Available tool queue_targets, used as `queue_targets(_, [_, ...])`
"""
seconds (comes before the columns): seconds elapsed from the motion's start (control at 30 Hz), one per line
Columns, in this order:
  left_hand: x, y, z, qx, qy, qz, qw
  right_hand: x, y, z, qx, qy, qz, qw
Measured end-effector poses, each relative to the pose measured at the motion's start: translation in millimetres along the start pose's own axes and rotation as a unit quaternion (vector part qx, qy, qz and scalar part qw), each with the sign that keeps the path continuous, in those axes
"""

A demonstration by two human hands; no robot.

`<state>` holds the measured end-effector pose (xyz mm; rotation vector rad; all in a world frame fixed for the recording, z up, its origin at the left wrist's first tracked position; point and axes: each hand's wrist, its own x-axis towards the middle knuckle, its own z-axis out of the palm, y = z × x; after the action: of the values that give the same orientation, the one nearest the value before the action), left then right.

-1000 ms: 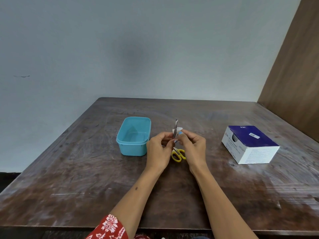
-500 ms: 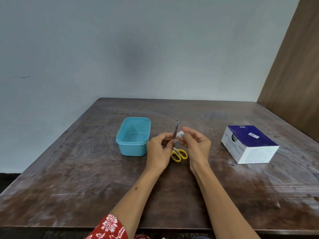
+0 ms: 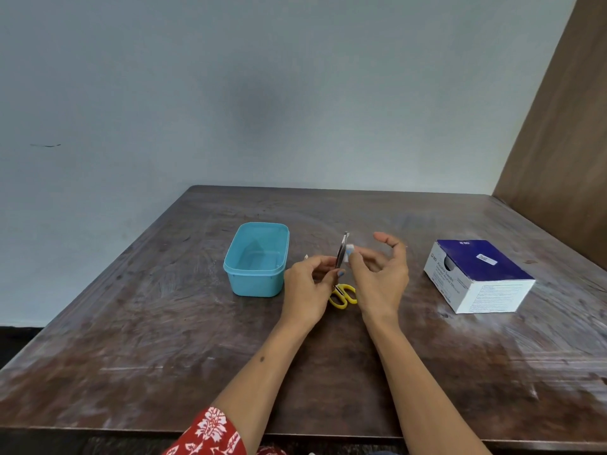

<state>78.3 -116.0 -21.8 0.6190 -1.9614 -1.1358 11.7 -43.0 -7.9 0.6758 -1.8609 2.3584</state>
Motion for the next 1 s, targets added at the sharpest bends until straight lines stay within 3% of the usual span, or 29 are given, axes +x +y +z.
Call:
queue_targets(0.27, [2.9,-2.2,-0.6,-0.037,0.011,-0.003,0.999,-3.6,-3.3,1.2,0.0,-0.057,-0.03,0.998])
queue_targets(0.57, [3.0,-3.5,-0.1,-0.037,0.002,-0.004,0.999,-0.9,0.2,1.3,-0.03,-0.089,0.005,0.996])
queue_targets(0.83, [1.1,-1.4,1.7,-0.049,-0.031,-0.038,0.998,0.9,0.1,0.9,-0.003,-0.049,0.016,0.999])
queue_targets(1.0, [3.0,-3.7,1.0,-0.063,-0.019,-0.045,0.997,3.1,6.3,1.7,-0.001,-0.096,0.064,0.993])
